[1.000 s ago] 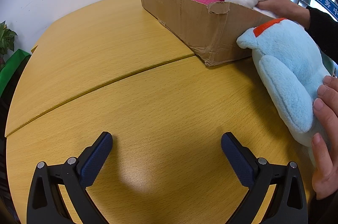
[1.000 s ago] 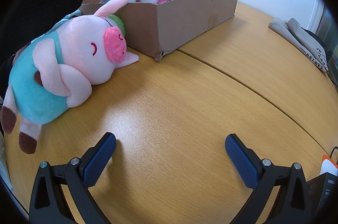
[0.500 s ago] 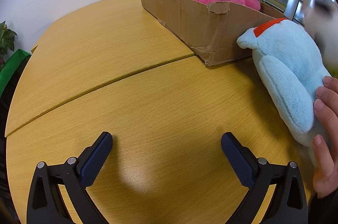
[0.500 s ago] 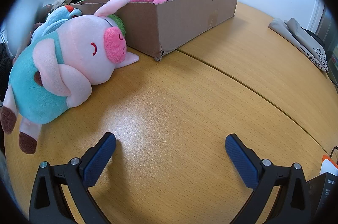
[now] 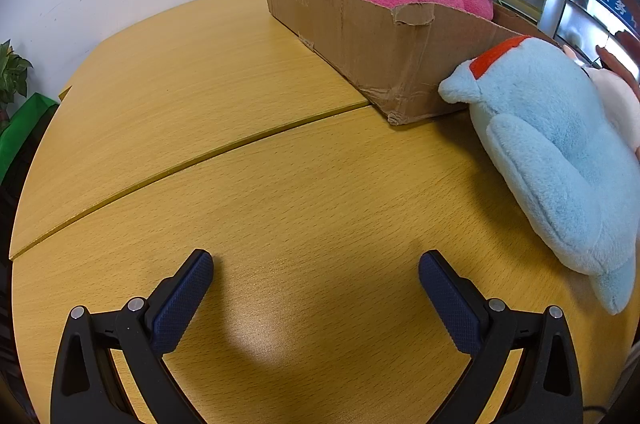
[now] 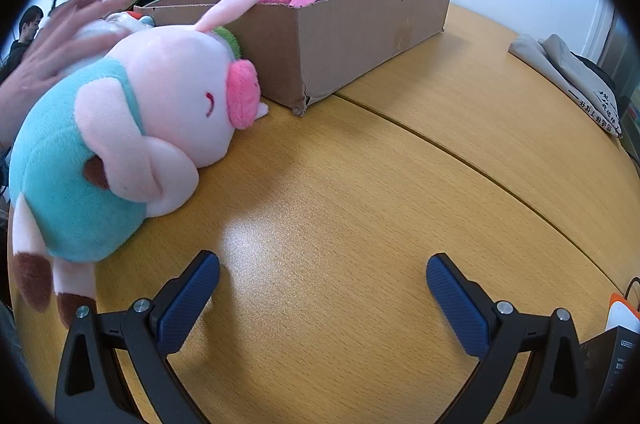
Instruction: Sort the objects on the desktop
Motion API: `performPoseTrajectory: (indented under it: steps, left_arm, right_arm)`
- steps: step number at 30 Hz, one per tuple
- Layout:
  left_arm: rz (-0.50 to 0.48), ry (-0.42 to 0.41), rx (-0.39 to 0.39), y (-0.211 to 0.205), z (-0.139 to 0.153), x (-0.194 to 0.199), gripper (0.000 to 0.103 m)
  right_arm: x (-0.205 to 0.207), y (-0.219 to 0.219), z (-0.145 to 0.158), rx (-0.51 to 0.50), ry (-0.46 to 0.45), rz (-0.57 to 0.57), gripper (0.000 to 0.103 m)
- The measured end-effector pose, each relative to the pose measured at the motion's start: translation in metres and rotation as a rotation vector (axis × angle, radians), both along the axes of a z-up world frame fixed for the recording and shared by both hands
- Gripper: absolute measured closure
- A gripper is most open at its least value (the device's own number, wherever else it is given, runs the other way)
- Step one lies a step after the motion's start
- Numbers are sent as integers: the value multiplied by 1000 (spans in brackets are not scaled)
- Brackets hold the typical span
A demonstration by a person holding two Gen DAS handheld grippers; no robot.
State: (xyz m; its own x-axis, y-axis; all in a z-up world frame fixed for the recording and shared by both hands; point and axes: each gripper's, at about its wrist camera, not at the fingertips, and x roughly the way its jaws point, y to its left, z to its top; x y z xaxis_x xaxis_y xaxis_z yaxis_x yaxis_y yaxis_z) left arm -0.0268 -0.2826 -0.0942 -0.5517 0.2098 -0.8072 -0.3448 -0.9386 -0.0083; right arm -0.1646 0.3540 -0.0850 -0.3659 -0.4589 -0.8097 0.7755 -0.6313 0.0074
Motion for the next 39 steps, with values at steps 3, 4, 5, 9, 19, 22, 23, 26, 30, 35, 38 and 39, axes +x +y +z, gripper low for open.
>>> performPoseTrajectory:
  steps: [3,4,5,9,19,22,23,26,30,35,38,39]
  left_arm:
    - [0,0,0,0,0,-1,0]
    - [0,0,0,1,0,-1,0]
    - [0,0,0,1,0,-2,0]
    - [1,0,-1,1,1,-1,0]
    - [2,0,-2,3,1,-3,0]
    - [2,0,-2,3,2,-4,0]
    - [2,0,-2,4,1,-4,0]
    - [2,0,-2,4,1,-5,0]
    - [2,0,-2,5,1,-7,0]
    - [3,0,-3,7,1,-7,0]
    - [3,0,-3,7,1,-8,0]
    - [3,0,-3,7,1,-8,0]
  right_arm:
    - [0,0,0,0,0,0,0]
    - [0,0,0,1,0,0,0]
    - [0,0,0,1,1,-1,0]
    - [1,0,0,1,1,-11,0]
    - [0,0,1,1,0,-13,0]
    - [0,0,1,1,0,-13,0]
    - [0,-1,1,1,0,-13,0]
    - [0,-1,1,1,0,-14,0]
    - [1,-1,1,1,1,-14,0]
    - [1,0,0,1,1,-14,0]
    - [2,0,0,1,1,-15,0]
    - [2,0,0,1,1,-15,0]
